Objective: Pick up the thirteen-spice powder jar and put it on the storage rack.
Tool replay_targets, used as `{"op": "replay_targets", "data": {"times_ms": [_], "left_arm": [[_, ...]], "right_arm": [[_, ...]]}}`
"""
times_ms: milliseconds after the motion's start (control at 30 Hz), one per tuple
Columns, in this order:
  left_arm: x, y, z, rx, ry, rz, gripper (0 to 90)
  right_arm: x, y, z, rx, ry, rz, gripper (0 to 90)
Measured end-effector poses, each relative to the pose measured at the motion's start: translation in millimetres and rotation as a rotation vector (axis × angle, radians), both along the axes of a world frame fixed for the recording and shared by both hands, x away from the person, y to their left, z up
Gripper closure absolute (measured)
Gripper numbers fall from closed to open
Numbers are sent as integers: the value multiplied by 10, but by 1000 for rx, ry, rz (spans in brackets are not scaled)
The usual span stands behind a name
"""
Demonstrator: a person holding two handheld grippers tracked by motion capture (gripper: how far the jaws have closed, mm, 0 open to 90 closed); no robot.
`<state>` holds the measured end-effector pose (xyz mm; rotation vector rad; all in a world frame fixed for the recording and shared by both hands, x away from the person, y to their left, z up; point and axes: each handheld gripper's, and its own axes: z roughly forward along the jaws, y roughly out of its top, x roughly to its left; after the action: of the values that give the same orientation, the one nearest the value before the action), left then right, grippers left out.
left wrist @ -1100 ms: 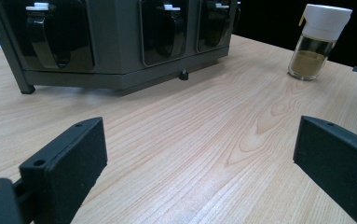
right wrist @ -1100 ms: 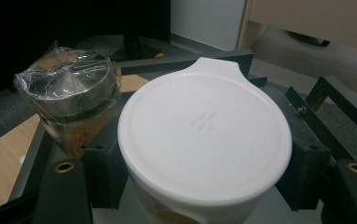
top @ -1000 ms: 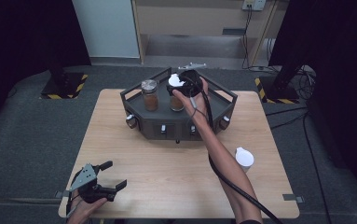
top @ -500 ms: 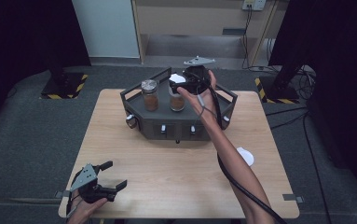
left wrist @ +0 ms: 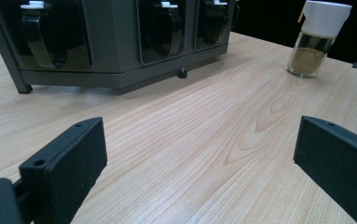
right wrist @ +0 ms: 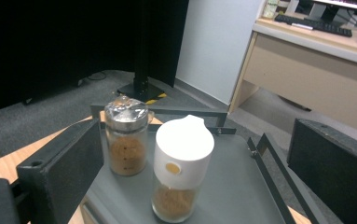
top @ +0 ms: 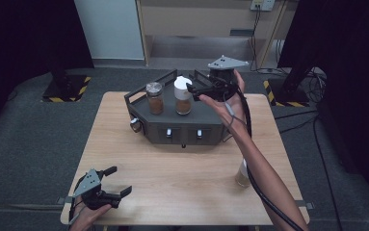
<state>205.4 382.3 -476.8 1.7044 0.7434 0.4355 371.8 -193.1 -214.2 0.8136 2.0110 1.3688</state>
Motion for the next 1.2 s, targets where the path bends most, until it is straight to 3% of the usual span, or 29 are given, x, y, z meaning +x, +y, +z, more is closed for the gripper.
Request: {"op": "replay_targets", "data": {"times_ms": [333, 633, 900, 1200], "left_arm": [[0, -1, 4, 4, 0, -1, 14], [-3, -3, 7, 7, 0, 1, 14], [-6, -4, 10, 10, 0, 4, 14], [-9, -8, 13, 12, 0, 7, 14]], "right_arm": [[-273, -294, -25, -17, -8, 50, 39], [-571, -597, -110, -8, -18, 61, 38], [-877, -908, -271, 9, -23, 68, 37], [-1227, -1273, -566, 66, -19, 39, 25]]}}
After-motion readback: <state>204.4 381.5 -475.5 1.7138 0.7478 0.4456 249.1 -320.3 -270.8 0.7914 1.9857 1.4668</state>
